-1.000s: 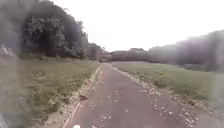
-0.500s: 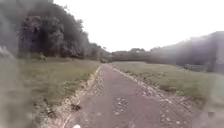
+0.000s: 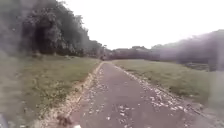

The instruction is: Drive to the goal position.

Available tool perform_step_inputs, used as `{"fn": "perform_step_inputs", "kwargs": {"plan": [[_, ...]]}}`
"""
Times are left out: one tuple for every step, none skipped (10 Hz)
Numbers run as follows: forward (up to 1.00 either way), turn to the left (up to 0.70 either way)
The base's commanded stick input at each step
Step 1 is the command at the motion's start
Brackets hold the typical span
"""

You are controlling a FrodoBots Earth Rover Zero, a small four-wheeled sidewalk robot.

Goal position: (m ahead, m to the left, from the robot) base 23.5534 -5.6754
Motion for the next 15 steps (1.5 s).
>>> {"fn": "perform_step_inputs", "kwargs": {"plan": [[0.70,0.00],[0.70,0.00],[0.70,0.00],[0.70,0.00],[0.70,0.00],[0.70,0.01],[0.70,0.03],[0.70,0.14],[0.70,0.14],[0.70,0.07],[0.70,0.01],[0.70,0.00],[0.70,0.00],[0.70,0.00],[0.70,0.00]]}}
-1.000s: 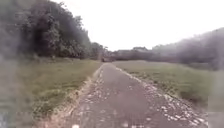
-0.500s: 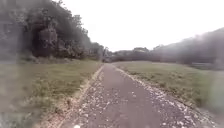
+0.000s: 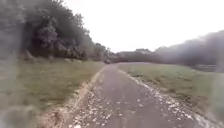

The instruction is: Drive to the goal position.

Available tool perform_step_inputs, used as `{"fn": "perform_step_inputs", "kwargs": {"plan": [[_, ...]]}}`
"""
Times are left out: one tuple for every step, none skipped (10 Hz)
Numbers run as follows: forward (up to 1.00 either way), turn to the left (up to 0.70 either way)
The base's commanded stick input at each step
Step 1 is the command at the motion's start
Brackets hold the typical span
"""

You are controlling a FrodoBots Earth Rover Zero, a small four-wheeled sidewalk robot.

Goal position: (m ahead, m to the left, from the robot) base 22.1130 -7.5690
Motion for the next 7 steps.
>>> {"fn": "perform_step_inputs", "kwargs": {"plan": [[0.70,0.00],[0.70,0.00],[0.70,0.00],[0.70,-0.08],[0.70,-0.13],[0.70,-0.13],[0.70,-0.13]]}}
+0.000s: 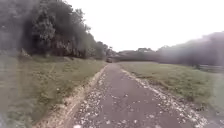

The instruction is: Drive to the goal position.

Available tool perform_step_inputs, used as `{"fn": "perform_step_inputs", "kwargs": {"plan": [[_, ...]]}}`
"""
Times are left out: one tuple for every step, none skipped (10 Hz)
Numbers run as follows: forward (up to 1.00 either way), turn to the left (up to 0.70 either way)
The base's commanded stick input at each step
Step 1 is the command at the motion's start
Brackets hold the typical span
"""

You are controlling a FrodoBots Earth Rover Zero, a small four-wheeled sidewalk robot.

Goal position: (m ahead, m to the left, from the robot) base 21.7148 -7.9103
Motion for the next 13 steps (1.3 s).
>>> {"fn": "perform_step_inputs", "kwargs": {"plan": [[0.70,-0.13],[0.70,-0.13],[0.70,-0.13],[0.70,-0.13],[0.70,-0.13],[0.70,-0.13],[0.70,-0.13],[0.70,-0.13],[0.70,-0.09],[0.70,-0.01],[0.70,0.00],[0.70,0.00],[0.70,0.00]]}}
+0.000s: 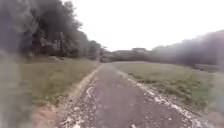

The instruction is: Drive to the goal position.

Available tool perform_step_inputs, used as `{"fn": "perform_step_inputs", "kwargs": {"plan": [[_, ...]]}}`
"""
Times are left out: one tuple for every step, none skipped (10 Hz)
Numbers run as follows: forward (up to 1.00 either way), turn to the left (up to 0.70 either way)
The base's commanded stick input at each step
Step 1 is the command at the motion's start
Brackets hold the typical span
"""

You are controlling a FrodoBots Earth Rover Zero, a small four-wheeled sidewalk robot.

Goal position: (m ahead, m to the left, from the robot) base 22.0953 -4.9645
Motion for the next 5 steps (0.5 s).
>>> {"fn": "perform_step_inputs", "kwargs": {"plan": [[0.70,0.00],[0.70,0.00],[0.70,0.00],[0.70,0.00],[0.70,0.00]]}}
